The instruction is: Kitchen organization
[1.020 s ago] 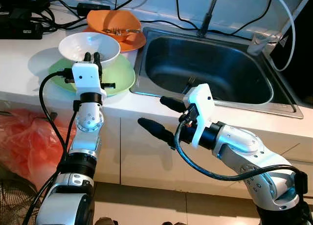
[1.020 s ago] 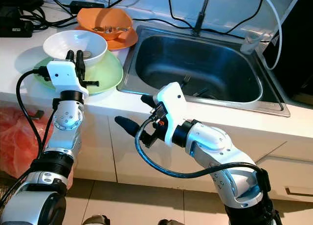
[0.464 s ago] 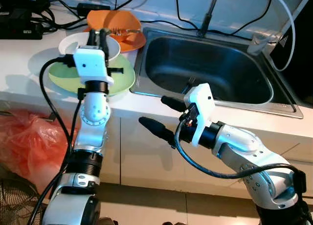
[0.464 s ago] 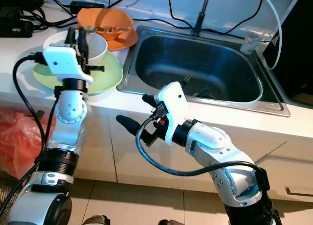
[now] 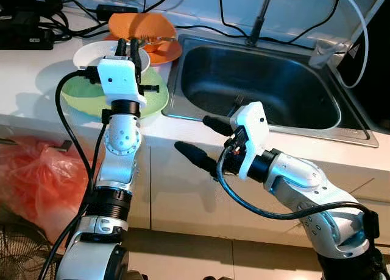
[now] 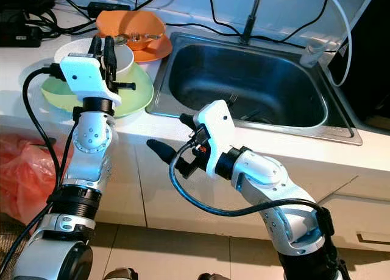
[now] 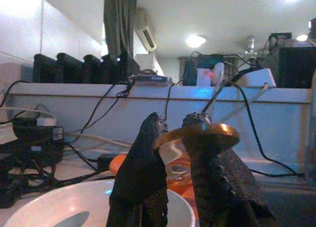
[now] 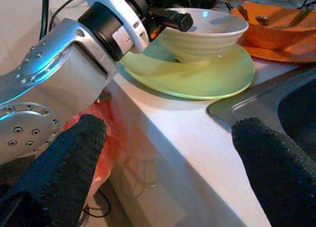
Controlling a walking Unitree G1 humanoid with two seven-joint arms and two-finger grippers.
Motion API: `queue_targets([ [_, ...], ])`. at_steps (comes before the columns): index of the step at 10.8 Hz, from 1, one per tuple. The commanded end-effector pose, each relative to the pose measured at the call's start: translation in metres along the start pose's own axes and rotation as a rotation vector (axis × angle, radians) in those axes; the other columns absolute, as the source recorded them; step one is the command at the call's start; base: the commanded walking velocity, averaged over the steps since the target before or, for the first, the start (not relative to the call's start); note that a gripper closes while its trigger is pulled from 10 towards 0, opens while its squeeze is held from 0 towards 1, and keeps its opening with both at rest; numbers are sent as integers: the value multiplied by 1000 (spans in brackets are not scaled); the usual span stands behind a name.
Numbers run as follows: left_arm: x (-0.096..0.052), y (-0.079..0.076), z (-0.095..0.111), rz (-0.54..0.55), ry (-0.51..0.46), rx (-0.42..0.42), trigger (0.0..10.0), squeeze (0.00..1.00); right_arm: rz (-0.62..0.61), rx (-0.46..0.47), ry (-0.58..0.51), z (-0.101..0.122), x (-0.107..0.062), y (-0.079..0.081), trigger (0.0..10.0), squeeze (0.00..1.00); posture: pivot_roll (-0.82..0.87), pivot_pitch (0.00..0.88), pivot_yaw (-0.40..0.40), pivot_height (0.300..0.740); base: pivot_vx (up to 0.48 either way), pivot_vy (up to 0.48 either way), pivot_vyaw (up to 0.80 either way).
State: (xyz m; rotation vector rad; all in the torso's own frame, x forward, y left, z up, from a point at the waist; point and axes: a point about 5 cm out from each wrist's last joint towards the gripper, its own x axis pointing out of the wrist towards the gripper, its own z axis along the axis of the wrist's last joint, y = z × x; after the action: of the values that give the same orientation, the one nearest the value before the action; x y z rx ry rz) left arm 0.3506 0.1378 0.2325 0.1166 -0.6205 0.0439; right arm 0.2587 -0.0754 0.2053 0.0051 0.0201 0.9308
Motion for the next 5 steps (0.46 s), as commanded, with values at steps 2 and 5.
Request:
queue_targets([
  [2,0,-12,5,-52,-5,-27,0,0,-32,-25,-16,3,1,-4,10000,0,-32,41,-74,740,0,0,0],
  [5,2,-24,2,-94,15,-36,0,0,-79,-71,-20,1,1,-7,10000,0,-40,33,-53,740,0,0,0],
])
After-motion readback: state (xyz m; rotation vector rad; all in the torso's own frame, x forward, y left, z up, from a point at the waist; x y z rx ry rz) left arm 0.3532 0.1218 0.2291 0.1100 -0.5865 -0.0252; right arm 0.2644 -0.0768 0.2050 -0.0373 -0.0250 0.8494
